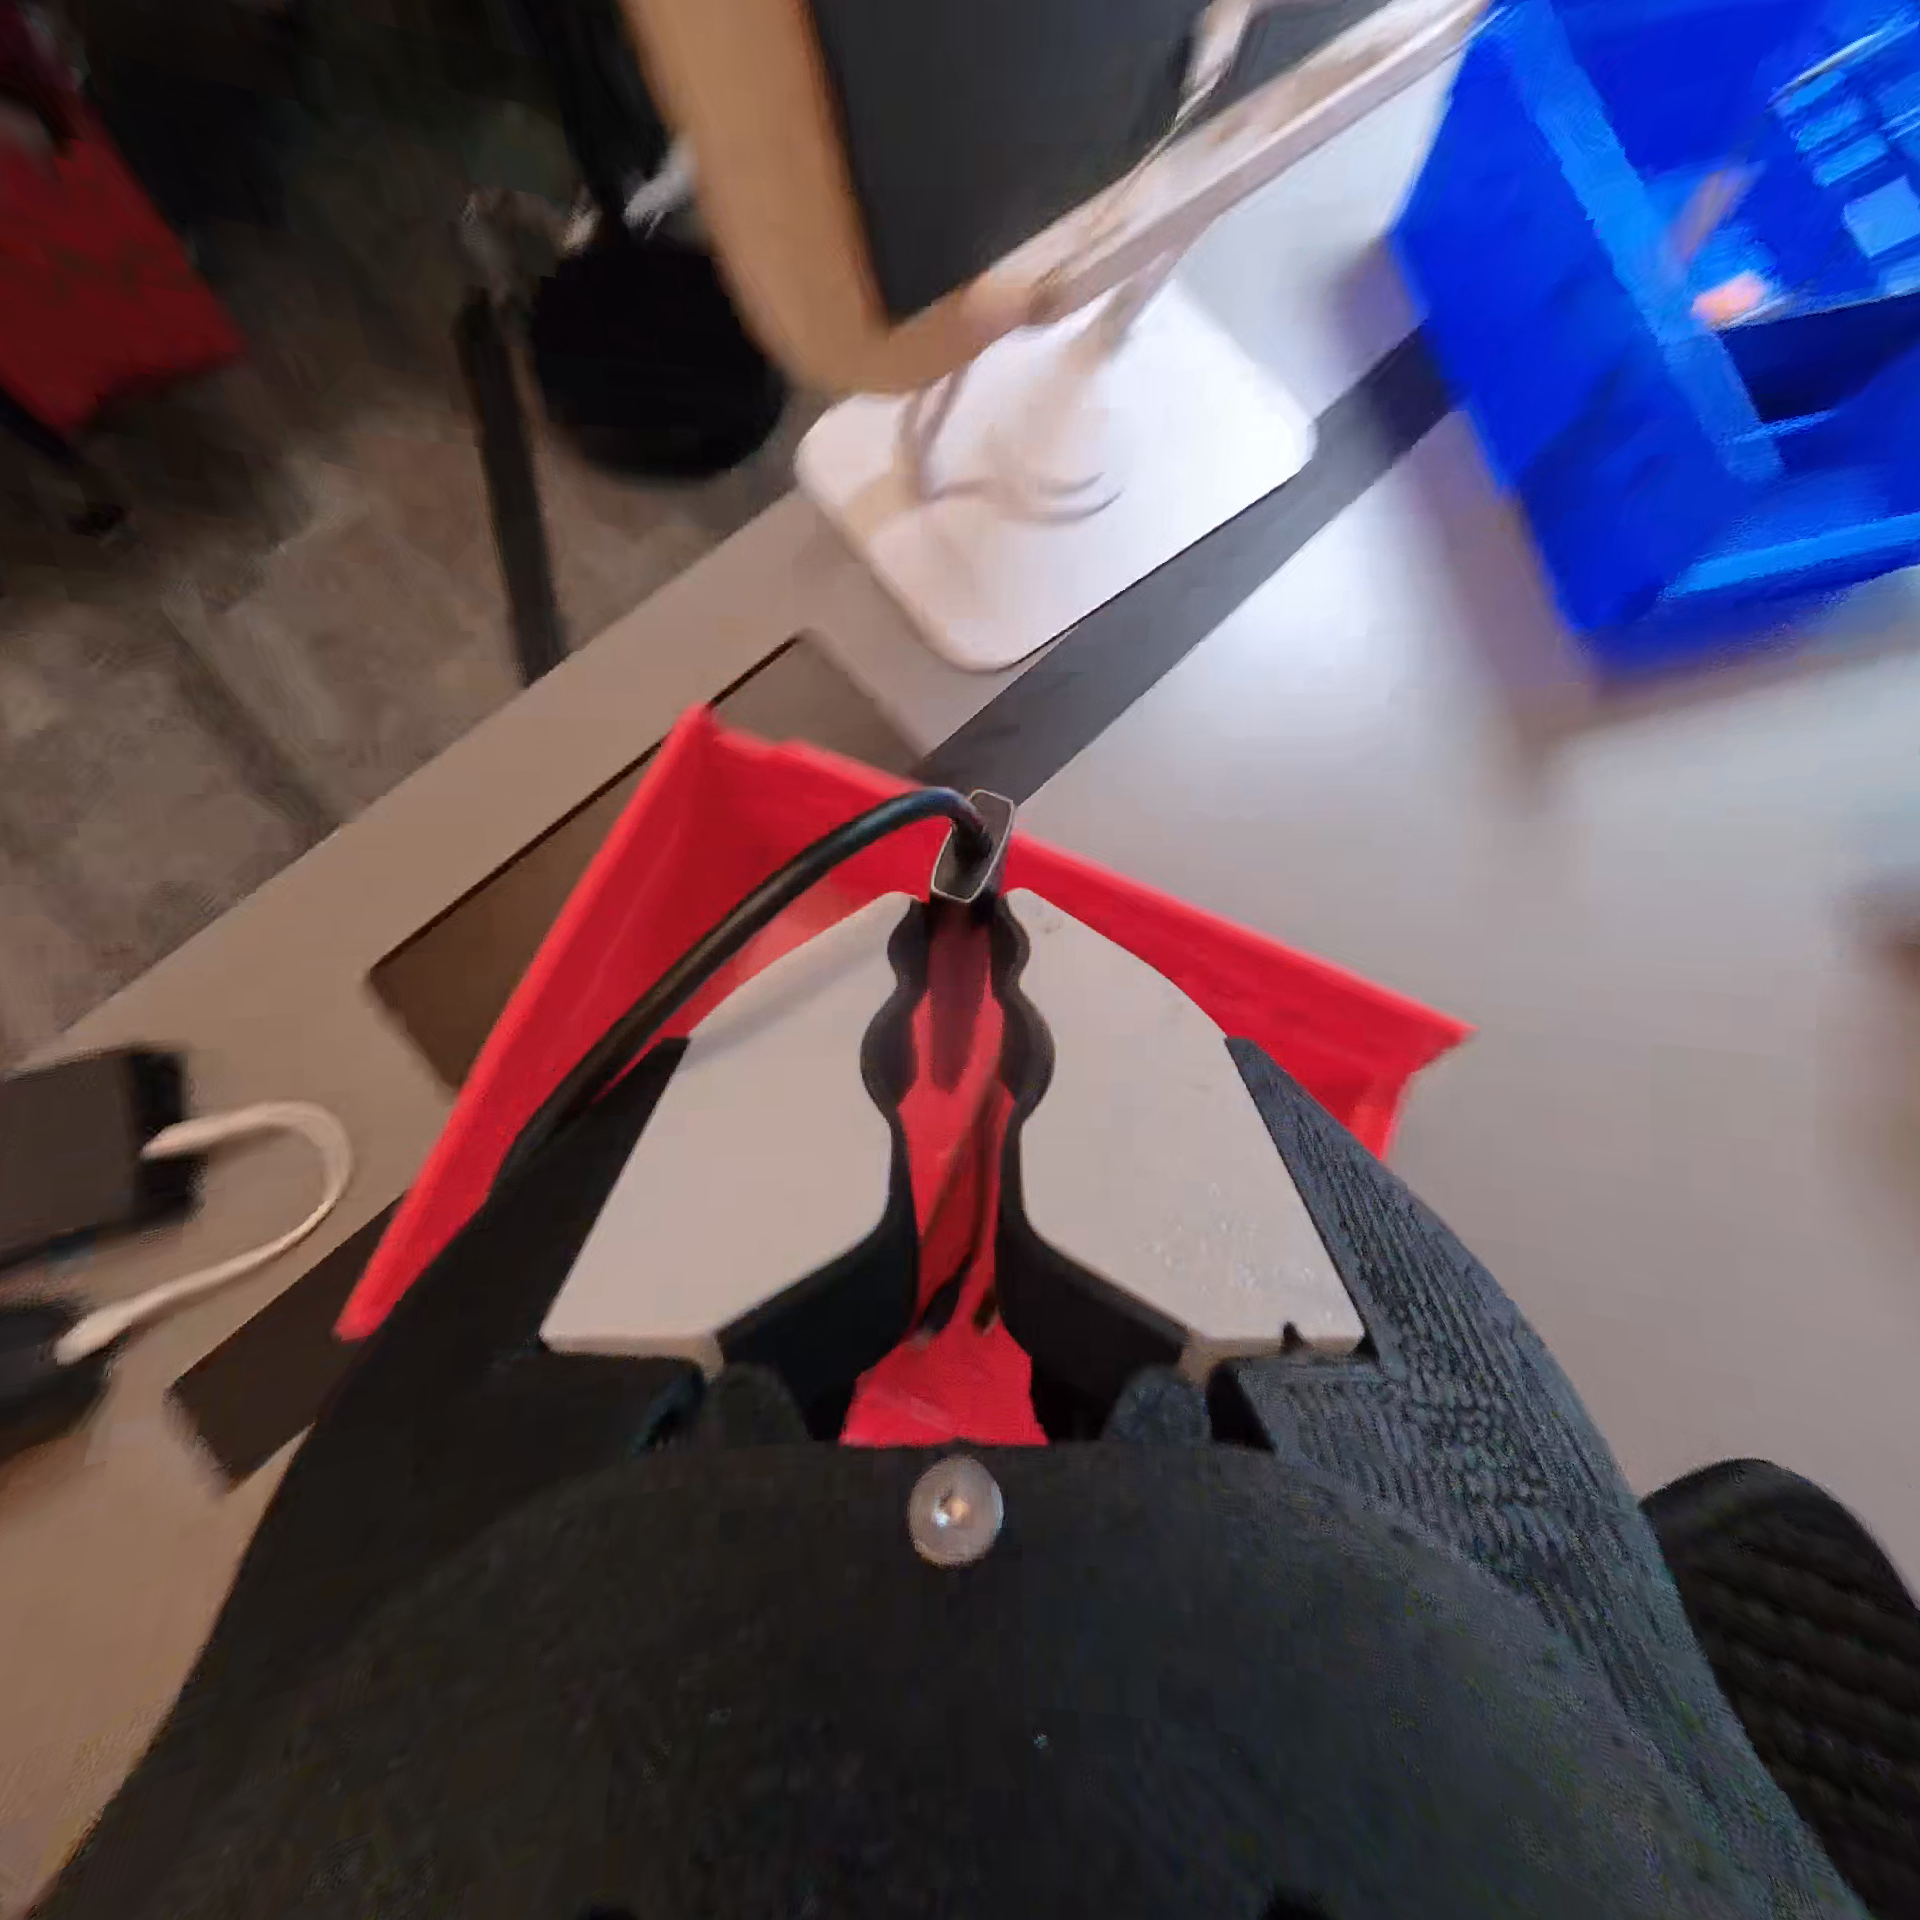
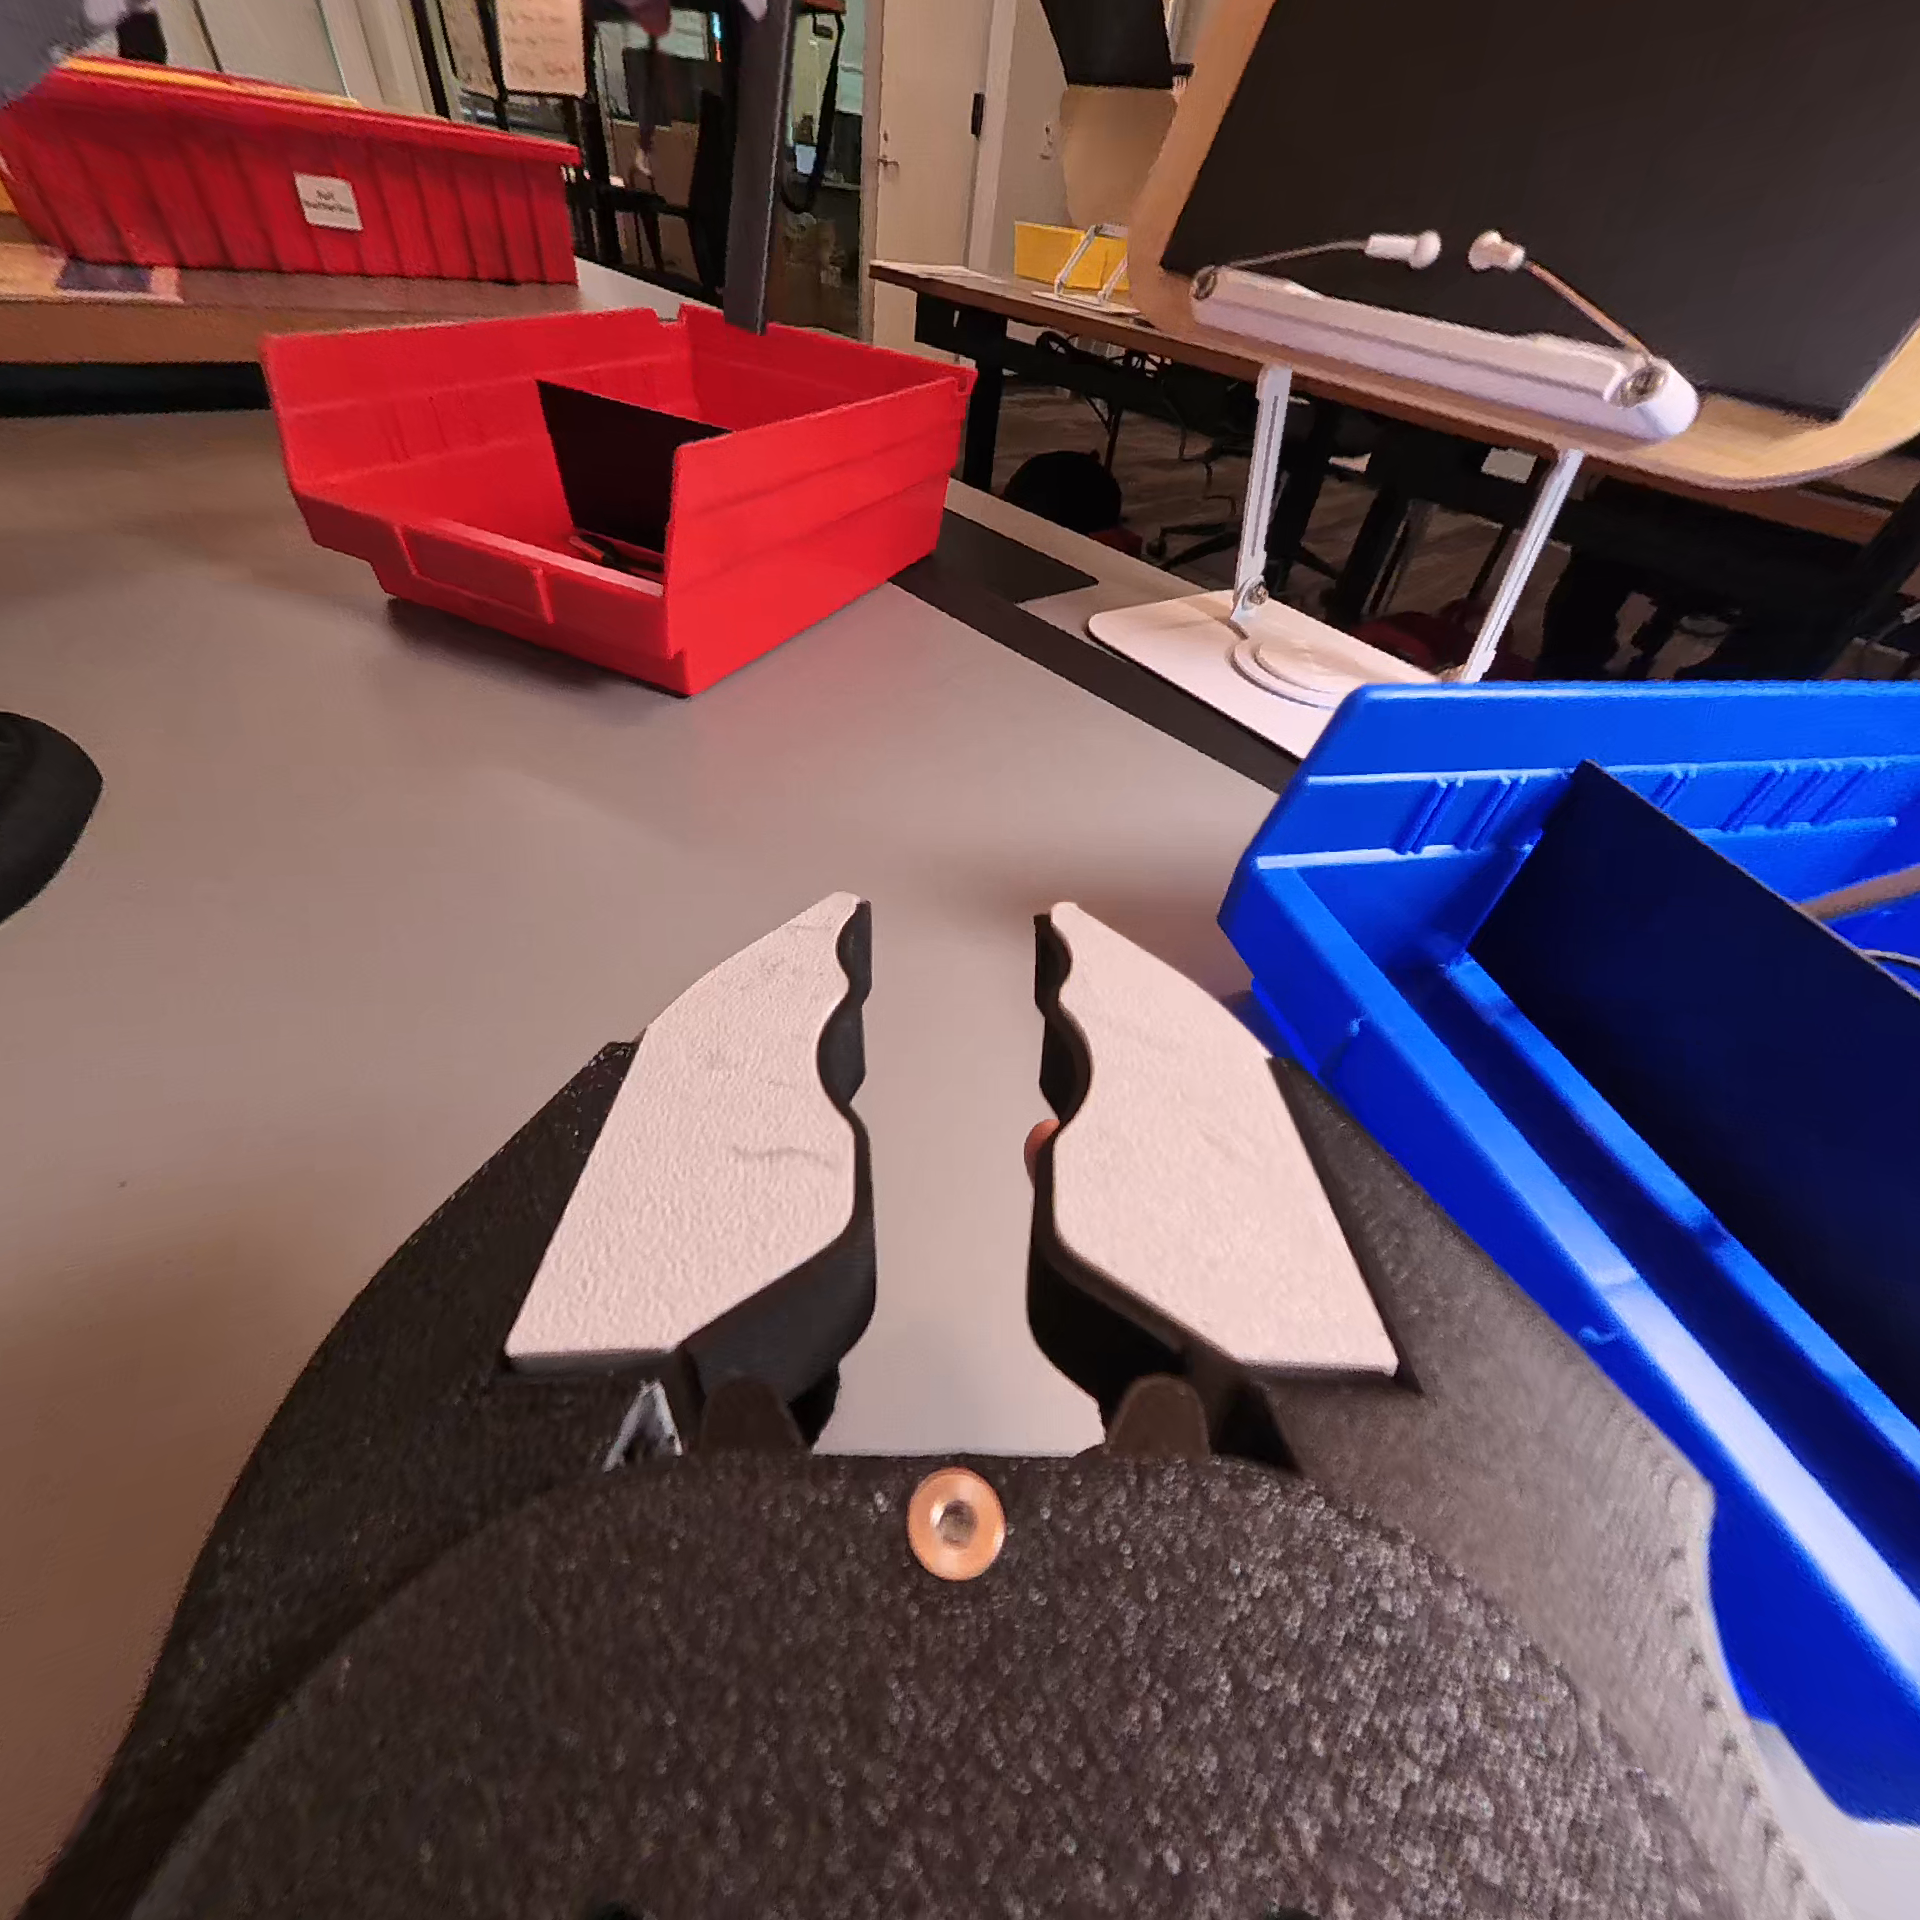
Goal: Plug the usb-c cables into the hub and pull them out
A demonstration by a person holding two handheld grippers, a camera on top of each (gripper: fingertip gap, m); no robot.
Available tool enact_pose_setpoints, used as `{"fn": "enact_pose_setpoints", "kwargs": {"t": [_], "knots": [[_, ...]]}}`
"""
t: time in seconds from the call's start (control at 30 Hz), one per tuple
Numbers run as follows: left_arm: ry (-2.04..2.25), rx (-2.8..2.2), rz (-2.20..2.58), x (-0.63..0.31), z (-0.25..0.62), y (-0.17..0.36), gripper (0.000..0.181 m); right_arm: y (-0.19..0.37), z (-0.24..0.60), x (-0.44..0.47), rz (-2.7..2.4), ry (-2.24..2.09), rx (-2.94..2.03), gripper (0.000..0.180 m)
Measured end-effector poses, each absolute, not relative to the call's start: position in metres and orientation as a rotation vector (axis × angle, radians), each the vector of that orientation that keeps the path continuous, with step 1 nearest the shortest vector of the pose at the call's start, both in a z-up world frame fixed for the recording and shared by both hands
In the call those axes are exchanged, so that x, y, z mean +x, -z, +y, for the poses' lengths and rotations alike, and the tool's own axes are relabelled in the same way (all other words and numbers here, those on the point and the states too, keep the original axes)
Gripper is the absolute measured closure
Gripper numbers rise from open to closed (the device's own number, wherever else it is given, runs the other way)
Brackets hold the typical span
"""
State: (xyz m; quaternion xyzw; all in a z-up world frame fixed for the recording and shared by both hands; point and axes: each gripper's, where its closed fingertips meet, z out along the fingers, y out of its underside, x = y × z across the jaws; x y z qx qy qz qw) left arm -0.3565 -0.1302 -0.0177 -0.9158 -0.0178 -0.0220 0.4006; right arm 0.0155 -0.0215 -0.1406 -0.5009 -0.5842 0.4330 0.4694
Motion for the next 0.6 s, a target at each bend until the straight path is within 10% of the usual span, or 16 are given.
{"fn": "enact_pose_setpoints", "kwargs": {"t": [0.03, 0.43, 0.6], "knots": [[0.135, -2.241, 0.008, -0.336, -0.128, 0.007, 0.169, 0.137, -0.023, 0.014, -1.429, -1.063, -1.214, 0.150], [0.776, -1.260, 0.507, -0.077, -0.125, -0.097, 0.170, -0.042, -0.089, -0.040, -1.237, -1.374, -0.845, 0.135], [0.804, -1.117, 0.519, -0.049, -0.127, -0.121, 0.170, -0.075, -0.113, -0.050, -1.347, -1.325, -0.705, 0.169]]}}
